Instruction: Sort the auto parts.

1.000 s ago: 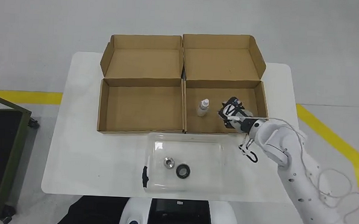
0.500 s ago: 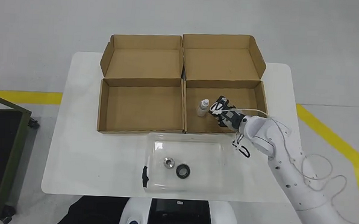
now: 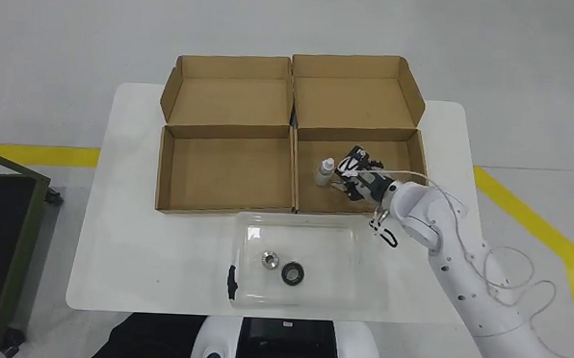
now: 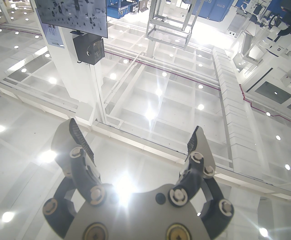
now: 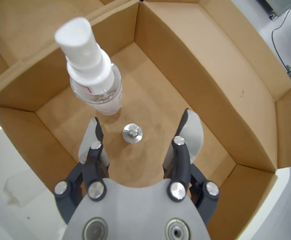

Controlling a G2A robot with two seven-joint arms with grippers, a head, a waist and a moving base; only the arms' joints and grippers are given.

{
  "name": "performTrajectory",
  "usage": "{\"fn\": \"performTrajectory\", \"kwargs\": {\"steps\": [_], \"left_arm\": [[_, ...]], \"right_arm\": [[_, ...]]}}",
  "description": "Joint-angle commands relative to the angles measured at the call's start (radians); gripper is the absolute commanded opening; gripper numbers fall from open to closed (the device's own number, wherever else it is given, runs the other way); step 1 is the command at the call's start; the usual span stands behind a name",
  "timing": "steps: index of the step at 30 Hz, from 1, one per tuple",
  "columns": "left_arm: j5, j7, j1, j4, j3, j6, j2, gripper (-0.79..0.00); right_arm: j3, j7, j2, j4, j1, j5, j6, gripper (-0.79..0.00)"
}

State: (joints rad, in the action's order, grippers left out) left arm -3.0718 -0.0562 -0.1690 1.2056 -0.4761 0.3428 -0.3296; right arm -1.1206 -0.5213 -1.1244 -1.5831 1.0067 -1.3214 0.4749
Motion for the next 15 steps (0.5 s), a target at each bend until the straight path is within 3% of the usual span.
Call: {"fn": "performTrajectory", "kwargs": {"steps": [1,15], "left_arm": [[0.0,0.0,0.0,0.0,0.0,0.0,0.0,0.0],[0.0,0.0,0.0,0.0,0.0,0.0,0.0,0.0]], "right_arm": [[-0.029,0.008,0.006,-0.043,0.027,0.005,0.006,0.0],[-0.2,0.074,0.045,-0.418,0.262,0.047,0.101,0.0]]}}
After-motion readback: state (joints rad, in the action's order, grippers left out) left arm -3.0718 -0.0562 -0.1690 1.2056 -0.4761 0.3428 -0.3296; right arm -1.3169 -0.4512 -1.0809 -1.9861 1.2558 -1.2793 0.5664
